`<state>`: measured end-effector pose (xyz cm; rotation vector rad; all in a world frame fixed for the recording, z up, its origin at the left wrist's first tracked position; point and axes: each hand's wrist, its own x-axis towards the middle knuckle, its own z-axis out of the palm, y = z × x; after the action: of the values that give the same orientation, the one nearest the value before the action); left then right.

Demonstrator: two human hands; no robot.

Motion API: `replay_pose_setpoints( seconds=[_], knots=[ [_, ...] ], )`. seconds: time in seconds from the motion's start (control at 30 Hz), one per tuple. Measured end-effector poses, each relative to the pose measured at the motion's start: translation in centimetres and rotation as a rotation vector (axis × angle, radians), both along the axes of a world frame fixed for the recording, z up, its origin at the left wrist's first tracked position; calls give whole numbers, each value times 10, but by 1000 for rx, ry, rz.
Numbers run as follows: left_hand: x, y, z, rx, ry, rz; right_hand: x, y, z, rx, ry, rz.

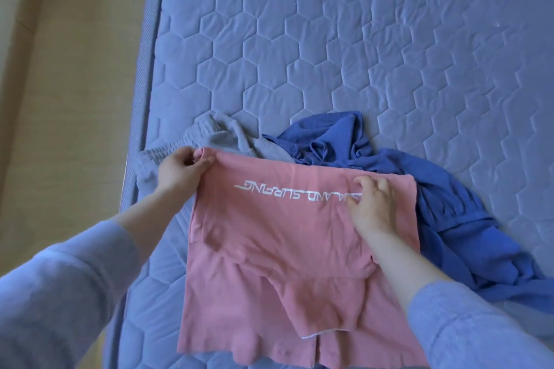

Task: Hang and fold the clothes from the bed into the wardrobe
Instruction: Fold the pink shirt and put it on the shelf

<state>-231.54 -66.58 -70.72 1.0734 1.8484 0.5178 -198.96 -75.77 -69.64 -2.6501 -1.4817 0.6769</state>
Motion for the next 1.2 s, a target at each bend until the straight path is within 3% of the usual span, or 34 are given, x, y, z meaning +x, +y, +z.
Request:
replay_pose_setpoints(
  seconds=[0.23,0.33,0.4,0.47,0.53,0.63,0.87,1.0,1.2],
  knots=[
    [11,6,-17,-166,65,-38,30,16,-9,-92,-167,126],
    [10,7,-17,-31,177,-166,50,25,-14,-240,-265,242],
    [10,11,-10,132,278,-349,62,33,-16,-296,-256,308],
    [14,19,-1,235,480,-698,73,36,-14,-320,-210,334],
    [27,25,7,214,687,-976,80,33,-11,-339,-192,369],
    [55,25,13,127,849,-1160,91,28,-6,-375,-185,399],
    [84,30,20,32,791,-1039,110,27,-1,-337,-223,419],
    [102,21,21,73,759,-1118,123,26,-3,-318,-65,313],
    [171,7,20,140,519,-1140,138,14,-3,-193,141,71]
  ],
)
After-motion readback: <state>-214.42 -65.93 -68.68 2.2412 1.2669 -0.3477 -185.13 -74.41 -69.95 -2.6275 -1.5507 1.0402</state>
